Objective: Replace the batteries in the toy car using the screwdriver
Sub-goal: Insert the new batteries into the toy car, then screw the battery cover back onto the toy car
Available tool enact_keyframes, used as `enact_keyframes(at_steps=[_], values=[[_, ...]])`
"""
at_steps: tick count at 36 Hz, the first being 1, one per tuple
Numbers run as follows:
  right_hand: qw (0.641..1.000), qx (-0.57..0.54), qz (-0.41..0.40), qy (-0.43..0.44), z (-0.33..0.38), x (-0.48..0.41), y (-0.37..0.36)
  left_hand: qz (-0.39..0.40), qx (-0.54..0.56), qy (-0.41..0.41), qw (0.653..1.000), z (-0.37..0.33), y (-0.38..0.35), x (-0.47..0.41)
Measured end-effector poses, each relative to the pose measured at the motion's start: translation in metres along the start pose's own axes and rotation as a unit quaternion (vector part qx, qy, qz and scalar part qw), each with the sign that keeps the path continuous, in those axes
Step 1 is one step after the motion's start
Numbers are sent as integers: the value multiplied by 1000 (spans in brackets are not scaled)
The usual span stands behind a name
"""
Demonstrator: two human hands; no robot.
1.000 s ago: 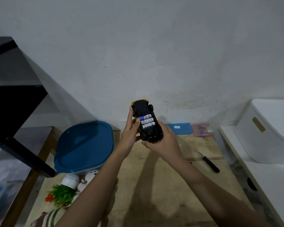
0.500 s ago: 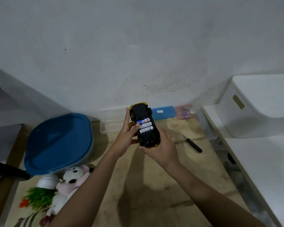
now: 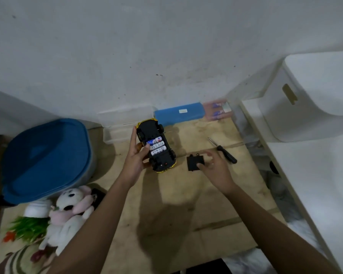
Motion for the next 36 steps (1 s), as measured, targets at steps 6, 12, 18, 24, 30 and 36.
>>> enact_keyframes(at_steps=[6,12,18,24,30,36], values=[[998,47,39,4,-10,-7,1,-19,8,8,1000,11,8,3],[998,55,27,12,-9,-11,-2,-28,8,8,1000,18,14,8],[999,-26,6,-28,-2,-13,2,-36,12,-1,999,15,17,13],[997,-41,28,-54,5,-17,6,-41,7,-14,999,3,21,21],[987,-147,43,-40,45,-21,18,-43,6,-34,998,-18,30,28],[976,-182,102,67,129,-17,25,-25,-16,-56,998,-42,34,37]])
Point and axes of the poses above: each hand's wrist, its own x-axis away from the middle knuckle, its own y-axis out of the back of the hand, z = x × y, the point moved 3 cm from there along -x, towards the middle knuckle, and after that the axes turned 1 degree about -x, right-handed, at the moved point
